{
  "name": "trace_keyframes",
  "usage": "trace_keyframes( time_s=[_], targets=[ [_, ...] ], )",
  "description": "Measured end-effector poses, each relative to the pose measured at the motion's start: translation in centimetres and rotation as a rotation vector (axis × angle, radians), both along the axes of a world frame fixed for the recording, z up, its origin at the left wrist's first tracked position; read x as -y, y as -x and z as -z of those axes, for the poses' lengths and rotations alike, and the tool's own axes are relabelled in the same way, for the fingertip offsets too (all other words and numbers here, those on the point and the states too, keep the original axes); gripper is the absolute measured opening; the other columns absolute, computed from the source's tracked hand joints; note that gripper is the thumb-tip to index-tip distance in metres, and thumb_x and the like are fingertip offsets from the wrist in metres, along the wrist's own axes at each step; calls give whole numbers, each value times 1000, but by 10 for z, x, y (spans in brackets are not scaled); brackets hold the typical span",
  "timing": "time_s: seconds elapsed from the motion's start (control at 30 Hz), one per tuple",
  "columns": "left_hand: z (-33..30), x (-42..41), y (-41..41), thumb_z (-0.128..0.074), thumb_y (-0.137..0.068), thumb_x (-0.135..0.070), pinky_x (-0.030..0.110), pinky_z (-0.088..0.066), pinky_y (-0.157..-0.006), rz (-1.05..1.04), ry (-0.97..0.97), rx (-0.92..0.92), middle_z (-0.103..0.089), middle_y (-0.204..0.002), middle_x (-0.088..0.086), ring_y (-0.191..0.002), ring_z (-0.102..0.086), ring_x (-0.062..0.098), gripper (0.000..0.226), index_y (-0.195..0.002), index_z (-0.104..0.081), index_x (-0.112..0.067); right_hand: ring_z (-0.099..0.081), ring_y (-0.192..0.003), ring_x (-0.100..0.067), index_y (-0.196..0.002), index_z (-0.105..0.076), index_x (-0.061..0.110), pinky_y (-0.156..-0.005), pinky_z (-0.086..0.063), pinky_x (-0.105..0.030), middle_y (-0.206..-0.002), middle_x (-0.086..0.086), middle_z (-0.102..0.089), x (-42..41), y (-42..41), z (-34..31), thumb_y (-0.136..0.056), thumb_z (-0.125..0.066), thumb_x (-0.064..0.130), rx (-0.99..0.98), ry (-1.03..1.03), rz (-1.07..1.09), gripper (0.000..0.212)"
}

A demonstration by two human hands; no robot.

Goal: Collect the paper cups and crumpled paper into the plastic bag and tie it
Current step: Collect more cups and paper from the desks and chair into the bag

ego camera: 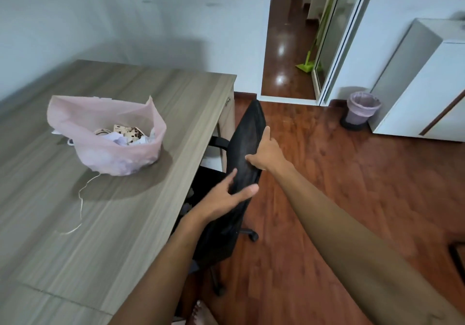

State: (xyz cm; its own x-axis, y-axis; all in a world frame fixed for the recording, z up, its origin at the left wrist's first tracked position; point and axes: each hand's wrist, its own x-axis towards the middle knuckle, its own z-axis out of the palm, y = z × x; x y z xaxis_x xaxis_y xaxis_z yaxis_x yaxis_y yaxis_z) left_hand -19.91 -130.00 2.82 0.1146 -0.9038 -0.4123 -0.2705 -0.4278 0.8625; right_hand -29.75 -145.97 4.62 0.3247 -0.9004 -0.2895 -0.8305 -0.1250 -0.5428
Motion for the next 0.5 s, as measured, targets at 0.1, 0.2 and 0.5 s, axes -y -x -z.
trace_keyframes(
  time_s=[0.1,0.2,0.5],
  targets=[
    [19,-10,17,-82,-54,-61,38,-38,-113,68,-55,-22,-11,-163,-12,-140,-38,11,127,-155,-5,-44,-60,-106,-34,-151,26,19,-69,-51,-32,-129,-21,-54,-11,4,4,-91,-64,22,74,-60,36,108],
    [26,-8,22,-70,-53,-32,39,-54,-87,57,-44,-69,-28,-161,-2,-95,-67,10,119,-154,-8,-46,-63,-97,-31,-149,29,24,-63,-49,-31,-121,-18,-58,-14,9,2,-94,-58,13,157,-118,86,104],
    [23,-5,81,-66,-61,-32,26,-50,-68,169,-67,-7,-10,-165,-9,-107,-67,17,114,-152,1,-49,-50,-65,-13,-153,21,28,-47,-38,-20,-115,-10,-56,-19,74,3,-96,-57,14,207,-67,132,98]
  ],
)
